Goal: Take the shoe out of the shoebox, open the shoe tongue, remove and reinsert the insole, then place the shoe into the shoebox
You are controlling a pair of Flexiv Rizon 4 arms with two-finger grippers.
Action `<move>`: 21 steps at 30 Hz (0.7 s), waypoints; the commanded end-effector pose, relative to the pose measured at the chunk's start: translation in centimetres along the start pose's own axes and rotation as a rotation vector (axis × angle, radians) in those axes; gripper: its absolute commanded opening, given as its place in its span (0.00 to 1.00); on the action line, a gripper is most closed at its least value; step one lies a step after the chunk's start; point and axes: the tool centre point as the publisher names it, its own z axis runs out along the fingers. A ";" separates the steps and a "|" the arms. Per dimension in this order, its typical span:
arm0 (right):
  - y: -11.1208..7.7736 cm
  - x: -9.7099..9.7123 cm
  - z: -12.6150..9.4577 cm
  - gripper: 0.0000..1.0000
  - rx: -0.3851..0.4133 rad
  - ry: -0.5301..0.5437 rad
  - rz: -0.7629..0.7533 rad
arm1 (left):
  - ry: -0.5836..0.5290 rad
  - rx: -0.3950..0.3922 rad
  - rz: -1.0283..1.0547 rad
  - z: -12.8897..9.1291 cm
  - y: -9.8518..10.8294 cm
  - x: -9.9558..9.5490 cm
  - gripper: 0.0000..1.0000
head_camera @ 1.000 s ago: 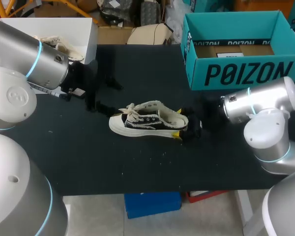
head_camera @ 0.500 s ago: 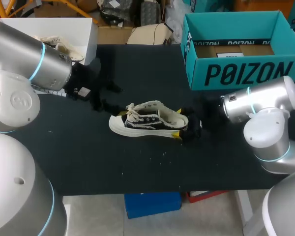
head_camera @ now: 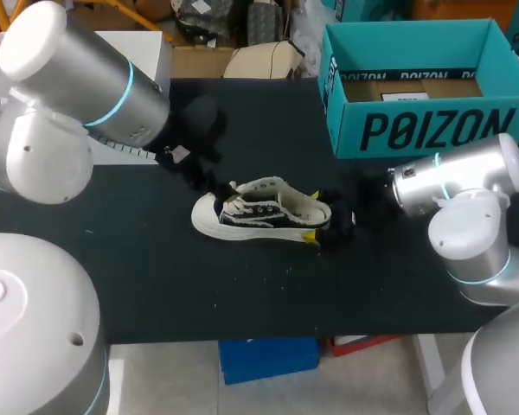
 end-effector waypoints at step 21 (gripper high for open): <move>-0.1 -0.1 0.3 0.00 0.000 -0.001 0.001 | -0.232 -0.656 -0.850 3.0 -0.7 -2.2 1.00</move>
